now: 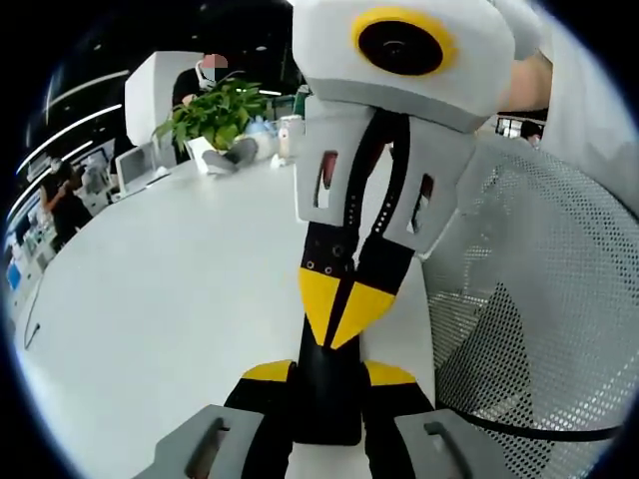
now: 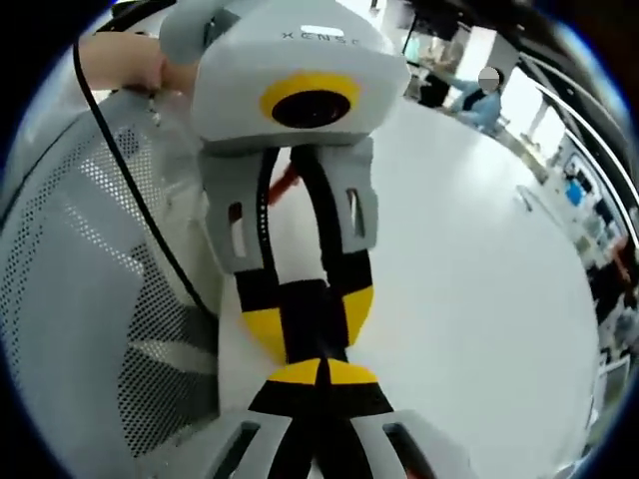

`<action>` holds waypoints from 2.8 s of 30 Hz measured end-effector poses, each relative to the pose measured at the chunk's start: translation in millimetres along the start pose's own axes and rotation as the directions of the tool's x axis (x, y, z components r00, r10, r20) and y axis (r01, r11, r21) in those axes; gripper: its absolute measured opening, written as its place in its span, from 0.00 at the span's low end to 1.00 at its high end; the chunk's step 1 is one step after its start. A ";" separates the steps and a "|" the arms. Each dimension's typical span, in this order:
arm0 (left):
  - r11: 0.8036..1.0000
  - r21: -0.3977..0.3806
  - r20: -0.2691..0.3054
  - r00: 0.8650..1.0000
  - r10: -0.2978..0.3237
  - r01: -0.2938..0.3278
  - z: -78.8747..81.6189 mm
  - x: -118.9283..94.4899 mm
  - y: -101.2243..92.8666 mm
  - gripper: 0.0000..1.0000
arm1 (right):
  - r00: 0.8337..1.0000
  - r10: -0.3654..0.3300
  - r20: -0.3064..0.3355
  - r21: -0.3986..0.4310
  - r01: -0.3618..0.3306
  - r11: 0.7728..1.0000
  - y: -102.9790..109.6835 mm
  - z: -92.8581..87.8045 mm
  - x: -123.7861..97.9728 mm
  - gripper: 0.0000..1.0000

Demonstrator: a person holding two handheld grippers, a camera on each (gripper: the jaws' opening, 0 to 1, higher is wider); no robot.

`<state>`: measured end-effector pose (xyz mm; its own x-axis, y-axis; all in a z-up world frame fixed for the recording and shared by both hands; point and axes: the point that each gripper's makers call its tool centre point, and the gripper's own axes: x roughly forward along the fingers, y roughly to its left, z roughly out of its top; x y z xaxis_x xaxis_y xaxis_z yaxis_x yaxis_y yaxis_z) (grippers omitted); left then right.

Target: Press the specified remote control buttons in sequence, fully releasing each button before pressing the next.

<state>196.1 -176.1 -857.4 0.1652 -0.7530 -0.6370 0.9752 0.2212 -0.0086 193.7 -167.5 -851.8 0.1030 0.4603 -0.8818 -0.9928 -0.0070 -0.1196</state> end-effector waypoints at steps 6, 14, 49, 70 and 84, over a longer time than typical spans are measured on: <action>1.000 0.001 -0.001 1.000 -0.001 0.001 -0.1 0.3 0.3 0.25 | 1.000 0.025 -0.018 -0.019 -0.026 0.999 -1.0 -0.1 -0.2 0.00; 1.000 0.002 -0.002 1.000 -0.001 0.001 0.0 0.1 0.1 0.25 | 0.998 0.054 -0.034 -0.021 -0.055 0.998 -0.5 -0.5 0.3 0.00; 1.000 0.006 -0.006 1.000 -0.003 0.003 -0.2 0.2 0.0 0.25 | 0.997 0.058 -0.058 -0.058 -0.061 0.996 -0.2 -0.9 1.2 0.00; 0.999 -0.014 0.008 0.999 0.045 -0.045 0.1 0.7 1.4 0.25 | 0.997 -0.038 0.068 0.097 0.031 0.995 -1.7 -0.4 -0.2 0.00; 1.000 -0.011 0.004 1.000 0.024 -0.024 -0.4 0.7 0.9 0.25 | 0.998 -0.052 0.023 0.037 0.051 0.998 -0.2 -0.1 0.7 0.00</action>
<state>197.0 -176.1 -858.2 0.1888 -0.7498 -0.6342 0.9693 0.2459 -0.0021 194.0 -167.3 -852.4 0.1533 0.4805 -0.8635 -0.9878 0.0491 -0.1480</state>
